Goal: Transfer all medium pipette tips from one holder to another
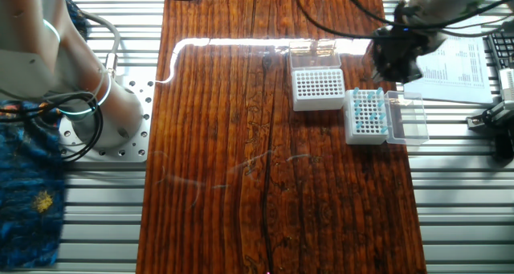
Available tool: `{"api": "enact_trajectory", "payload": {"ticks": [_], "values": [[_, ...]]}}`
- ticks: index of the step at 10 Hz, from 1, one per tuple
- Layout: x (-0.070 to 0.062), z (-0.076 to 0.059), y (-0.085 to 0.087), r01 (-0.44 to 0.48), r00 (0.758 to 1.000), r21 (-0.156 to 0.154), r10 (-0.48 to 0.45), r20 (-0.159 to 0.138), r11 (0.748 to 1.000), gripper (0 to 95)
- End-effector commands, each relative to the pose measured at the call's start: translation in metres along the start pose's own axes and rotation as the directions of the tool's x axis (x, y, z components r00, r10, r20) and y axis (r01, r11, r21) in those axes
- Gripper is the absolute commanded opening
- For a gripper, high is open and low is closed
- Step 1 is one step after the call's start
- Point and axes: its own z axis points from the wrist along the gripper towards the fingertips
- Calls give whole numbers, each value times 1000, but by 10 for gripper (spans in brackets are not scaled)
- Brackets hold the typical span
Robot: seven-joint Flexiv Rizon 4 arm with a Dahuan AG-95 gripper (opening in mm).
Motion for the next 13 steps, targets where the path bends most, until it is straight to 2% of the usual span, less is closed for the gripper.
{"api": "enact_trajectory", "payload": {"ticks": [1, 3, 5, 6, 13], "values": [[1, 7, 6, 12, 1000, 2, -12, 3, 1000, 0], [-1, 17, 12, 36, 999, -5, -36, 3, 999, 0], [-4, 32, 12, 68, 998, -11, -68, 18, 998, 0], [-4, 38, 11, 74, 997, -11, -73, 14, 997, 190], [1, 53, 14, 72, 997, -7, -72, 6, 997, 190]]}}
